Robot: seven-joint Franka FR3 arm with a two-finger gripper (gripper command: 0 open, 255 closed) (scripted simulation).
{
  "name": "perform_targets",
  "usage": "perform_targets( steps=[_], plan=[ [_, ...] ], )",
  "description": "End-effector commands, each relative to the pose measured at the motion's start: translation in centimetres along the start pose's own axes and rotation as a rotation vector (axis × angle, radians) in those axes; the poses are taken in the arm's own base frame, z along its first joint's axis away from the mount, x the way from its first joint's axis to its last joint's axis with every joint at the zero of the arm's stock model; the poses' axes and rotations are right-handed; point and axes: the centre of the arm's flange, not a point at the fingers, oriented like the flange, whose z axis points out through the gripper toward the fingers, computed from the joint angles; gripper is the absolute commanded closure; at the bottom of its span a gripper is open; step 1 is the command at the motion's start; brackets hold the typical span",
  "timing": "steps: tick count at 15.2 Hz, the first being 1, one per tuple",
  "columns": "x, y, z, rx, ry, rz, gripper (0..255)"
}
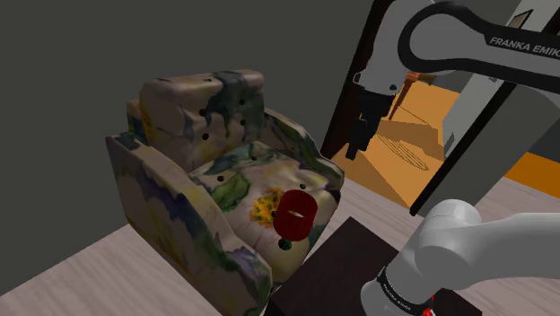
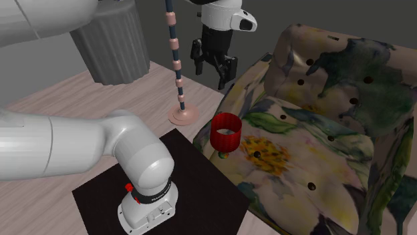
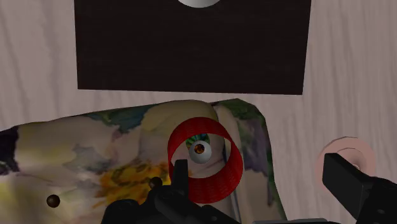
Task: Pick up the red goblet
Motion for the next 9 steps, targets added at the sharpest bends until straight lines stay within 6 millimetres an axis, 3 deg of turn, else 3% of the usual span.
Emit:
perform_targets(
  steps=[1,9],
  plan=[
    [0.0,0.0,0.0,0.0,0.0,0.0,0],
    [5.1,-1.9,9.1,-0.014,-0.006,0.01,0]
  ],
)
